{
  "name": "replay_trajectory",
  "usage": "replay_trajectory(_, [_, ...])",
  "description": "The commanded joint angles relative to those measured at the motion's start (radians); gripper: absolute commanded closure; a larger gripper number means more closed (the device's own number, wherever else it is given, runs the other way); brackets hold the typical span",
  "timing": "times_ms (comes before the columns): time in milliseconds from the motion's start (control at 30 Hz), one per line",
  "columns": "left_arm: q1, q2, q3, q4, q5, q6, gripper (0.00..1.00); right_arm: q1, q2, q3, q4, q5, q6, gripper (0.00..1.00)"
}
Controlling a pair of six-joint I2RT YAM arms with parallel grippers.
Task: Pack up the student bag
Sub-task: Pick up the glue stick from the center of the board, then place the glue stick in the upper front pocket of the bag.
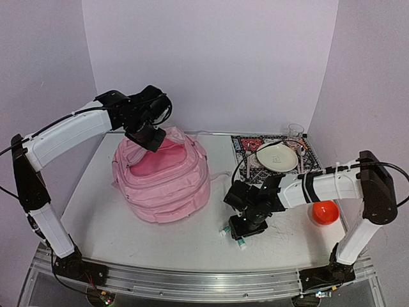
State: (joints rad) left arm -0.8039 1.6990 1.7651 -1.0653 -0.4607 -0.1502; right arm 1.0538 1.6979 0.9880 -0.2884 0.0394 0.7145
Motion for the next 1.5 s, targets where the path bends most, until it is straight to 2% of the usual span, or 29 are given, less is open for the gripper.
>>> replay_trajectory(0, [0.011, -0.012, 0.092, 0.061, -0.019, -0.054, 1.00, 0.003, 0.066, 0.055, -0.066, 0.020, -0.006, 0.53])
replay_trajectory(200, [0.012, -0.008, 0.101, 0.060, 0.008, -0.062, 1.00, 0.002, 0.113, 0.062, -0.070, 0.035, 0.001, 0.70])
replay_trajectory(367, [0.014, -0.002, 0.116, 0.057, 0.045, -0.072, 1.00, 0.003, 0.074, 0.042, -0.089, 0.044, 0.017, 0.97])
replay_trajectory(400, [0.014, -0.001, 0.119, 0.057, 0.055, -0.075, 1.00, 0.003, 0.050, 0.042, -0.094, 0.046, 0.021, 0.99])
replay_trajectory(567, [0.015, 0.014, 0.139, 0.055, 0.145, -0.097, 1.00, 0.002, -0.083, 0.073, -0.099, 0.051, 0.051, 1.00])
replay_trajectory(733, [0.015, 0.022, 0.157, 0.054, 0.219, -0.109, 1.00, 0.002, -0.139, 0.198, -0.060, 0.056, 0.085, 1.00])
replay_trajectory(800, [0.015, 0.021, 0.151, 0.053, 0.231, -0.114, 1.00, 0.001, -0.149, 0.241, -0.003, 0.060, 0.117, 1.00])
replay_trajectory(933, [0.015, 0.010, 0.141, 0.053, 0.264, -0.126, 1.00, -0.008, -0.163, 0.259, 0.255, 0.039, 0.221, 1.00])
replay_trajectory(1233, [0.015, -0.008, 0.125, 0.055, 0.343, -0.156, 1.00, -0.008, -0.047, 0.242, 0.713, 0.048, 0.511, 1.00])
replay_trajectory(1467, [0.015, -0.012, 0.134, 0.054, 0.385, -0.178, 1.00, -0.008, 0.127, 0.375, 0.810, 0.137, 0.616, 1.00])
